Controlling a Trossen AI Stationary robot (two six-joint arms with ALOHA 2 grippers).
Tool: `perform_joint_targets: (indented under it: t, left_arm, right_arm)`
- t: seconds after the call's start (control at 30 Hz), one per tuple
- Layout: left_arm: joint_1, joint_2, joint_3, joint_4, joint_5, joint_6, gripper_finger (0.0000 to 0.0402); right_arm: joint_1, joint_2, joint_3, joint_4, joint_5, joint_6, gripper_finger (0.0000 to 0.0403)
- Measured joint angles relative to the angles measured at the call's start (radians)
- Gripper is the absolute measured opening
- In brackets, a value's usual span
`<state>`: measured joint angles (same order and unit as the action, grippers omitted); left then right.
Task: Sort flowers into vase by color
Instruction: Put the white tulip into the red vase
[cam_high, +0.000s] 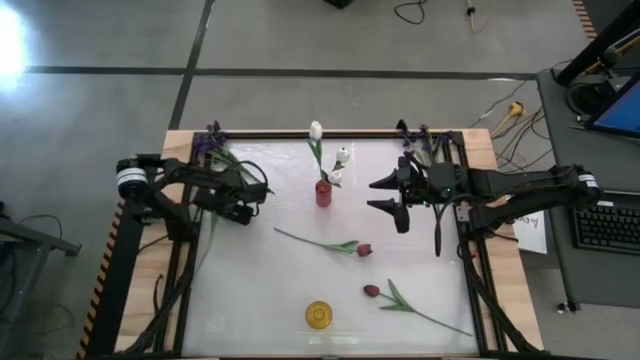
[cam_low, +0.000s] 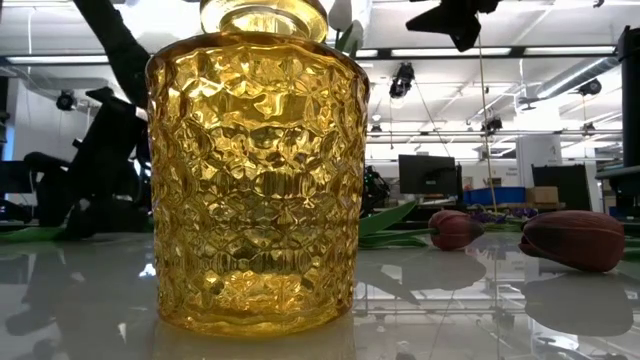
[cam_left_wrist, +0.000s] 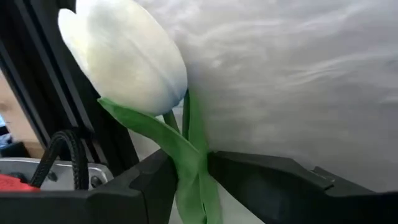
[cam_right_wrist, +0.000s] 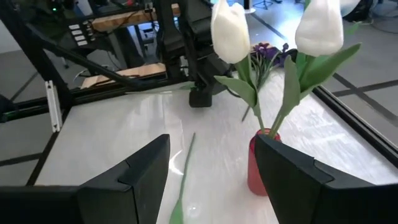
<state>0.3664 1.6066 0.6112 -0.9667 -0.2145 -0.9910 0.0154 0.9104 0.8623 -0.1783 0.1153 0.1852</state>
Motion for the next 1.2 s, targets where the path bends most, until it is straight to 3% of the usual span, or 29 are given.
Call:
perform_joint_targets:
  t: [0.23,0.5,0.67,0.8,0.93,1.1,1.2]
  left_arm:
    - [-0.003,-0.037,0.051,-0.008,-0.003,0.013,0.0147]
    - [-0.025,-0.109,0.082,0.023,-0.033,0.045,0.0018]
    - [-0.095,-0.226,0.133,0.021,-0.097,0.035,0.0012]
    - [-0.236,-0.356,0.197,0.031,-0.21,-0.035,0.0002]
    - [-0.442,-0.461,0.251,0.146,-0.389,-0.054,0.0001]
    - [-0.703,-0.495,0.257,0.441,-0.632,0.099,0.0]
    - [-0.825,-0.465,0.245,0.661,-0.736,0.275,0.0]
  right_arm:
    - [0.0,0.001,0.0,0.003,0.02,-0.002,0.0226]
    - [0.0,-0.003,0.0,-0.003,0.018,-0.002,0.0226]
    - [0.001,-0.014,0.0,-0.007,0.015,-0.002,0.0226]
    - [0.034,-0.032,0.0,-0.002,0.016,-0.02,0.0226]
    - [0.102,-0.031,0.0,0.015,0.016,-0.06,0.0226]
    - [0.191,0.003,0.0,0.042,0.018,-0.116,0.0226]
    - [0.236,0.033,-0.001,0.043,0.019,-0.117,0.0226]
